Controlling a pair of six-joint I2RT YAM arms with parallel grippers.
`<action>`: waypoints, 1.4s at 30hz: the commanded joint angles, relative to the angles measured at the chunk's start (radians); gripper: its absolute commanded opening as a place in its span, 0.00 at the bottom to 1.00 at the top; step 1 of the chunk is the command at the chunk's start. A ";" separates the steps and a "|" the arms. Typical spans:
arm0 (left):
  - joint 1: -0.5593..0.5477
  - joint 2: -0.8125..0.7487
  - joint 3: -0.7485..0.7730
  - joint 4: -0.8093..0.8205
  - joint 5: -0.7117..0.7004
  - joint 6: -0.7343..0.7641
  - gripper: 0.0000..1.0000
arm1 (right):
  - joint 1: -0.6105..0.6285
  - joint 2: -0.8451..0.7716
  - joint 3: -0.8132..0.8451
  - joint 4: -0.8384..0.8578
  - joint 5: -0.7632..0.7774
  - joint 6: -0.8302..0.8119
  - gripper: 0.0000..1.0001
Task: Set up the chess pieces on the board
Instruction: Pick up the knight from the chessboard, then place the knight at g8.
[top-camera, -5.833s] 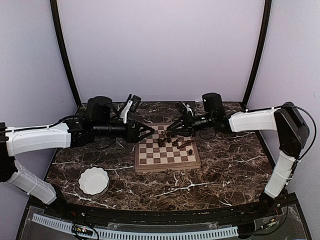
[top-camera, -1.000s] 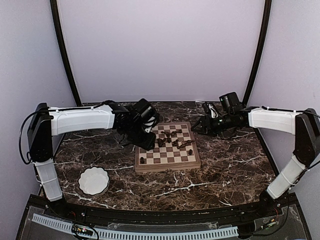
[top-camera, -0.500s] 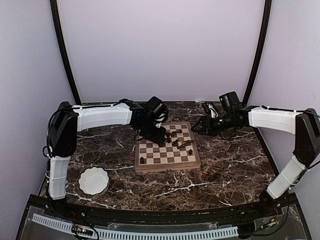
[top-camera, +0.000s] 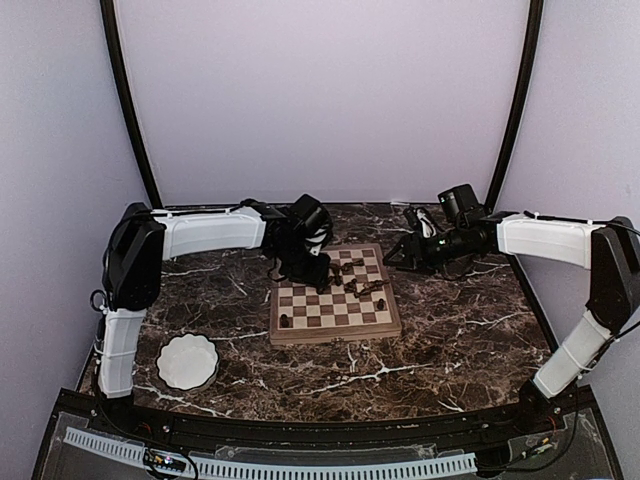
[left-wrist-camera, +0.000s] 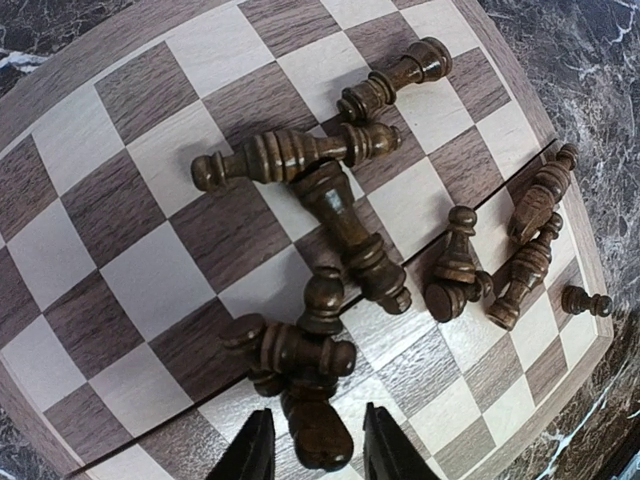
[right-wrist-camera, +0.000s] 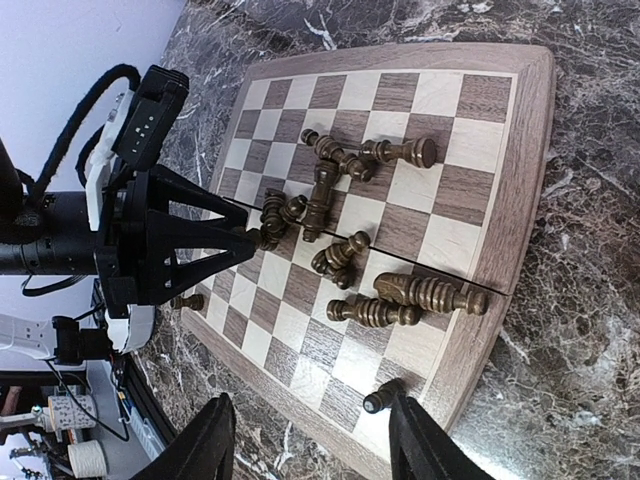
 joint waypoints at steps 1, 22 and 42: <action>0.008 -0.004 0.025 0.013 0.038 -0.011 0.32 | 0.007 -0.014 0.004 0.009 -0.002 -0.010 0.54; 0.053 -0.187 -0.111 0.159 0.315 0.238 0.02 | 0.018 0.004 0.008 0.045 -0.008 0.006 0.54; 0.075 -0.297 -0.194 0.211 0.302 0.311 0.01 | 0.118 0.109 0.155 -0.013 0.025 -0.064 0.53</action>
